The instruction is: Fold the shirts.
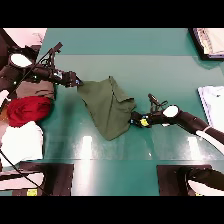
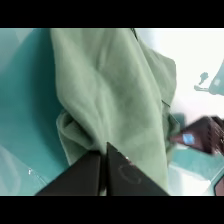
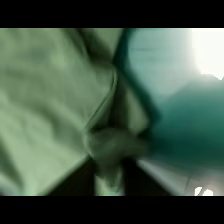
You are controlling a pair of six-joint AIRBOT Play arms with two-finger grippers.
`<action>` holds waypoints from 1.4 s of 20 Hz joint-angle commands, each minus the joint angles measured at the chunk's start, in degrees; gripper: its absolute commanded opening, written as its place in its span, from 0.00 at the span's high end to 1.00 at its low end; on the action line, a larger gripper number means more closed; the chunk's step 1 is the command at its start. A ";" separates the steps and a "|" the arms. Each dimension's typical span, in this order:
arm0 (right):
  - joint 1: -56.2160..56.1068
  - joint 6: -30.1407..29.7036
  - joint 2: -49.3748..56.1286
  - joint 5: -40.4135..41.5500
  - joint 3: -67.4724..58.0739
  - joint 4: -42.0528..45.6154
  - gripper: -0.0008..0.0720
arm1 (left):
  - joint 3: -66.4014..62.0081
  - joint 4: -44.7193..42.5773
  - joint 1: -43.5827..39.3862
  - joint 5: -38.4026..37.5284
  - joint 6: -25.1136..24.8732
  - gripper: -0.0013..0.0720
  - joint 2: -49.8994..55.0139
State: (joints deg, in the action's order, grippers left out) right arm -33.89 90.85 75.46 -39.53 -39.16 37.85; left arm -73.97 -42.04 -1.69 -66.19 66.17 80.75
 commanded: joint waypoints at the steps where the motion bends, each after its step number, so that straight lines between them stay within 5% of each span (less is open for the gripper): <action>1: -0.37 -3.65 1.18 2.05 -3.58 -0.17 0.96 | -0.31 -2.10 0.02 0.24 1.86 0.95 -2.43; 6: 7.85 -5.84 -14.78 -2.75 -11.26 2.82 0.96 | -12.37 -11.93 0.02 -1.11 4.28 0.95 -15.69; 11: 16.63 -5.25 -29.14 -12.00 -28.37 13.40 0.96 | -28.98 -11.52 0.02 -4.24 5.77 0.95 -28.30; 17: 25.77 -4.70 -35.43 -27.15 -42.18 14.91 0.96 | -43.15 -4.20 0.02 -7.91 7.39 0.95 -32.94; 21: 33.14 -3.63 -31.43 -37.33 -48.78 14.82 0.96 | -38.05 -3.98 0.02 -9.38 7.37 0.95 -32.22; 28: 32.17 -2.82 -15.23 -43.21 -38.56 14.78 0.96 | 0.33 -3.82 -2.67 -10.23 6.56 0.95 -24.22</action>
State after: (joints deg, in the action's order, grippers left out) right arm -1.21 88.14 54.54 -80.14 -82.02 53.19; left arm -87.26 -46.83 -2.57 -75.70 73.56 52.56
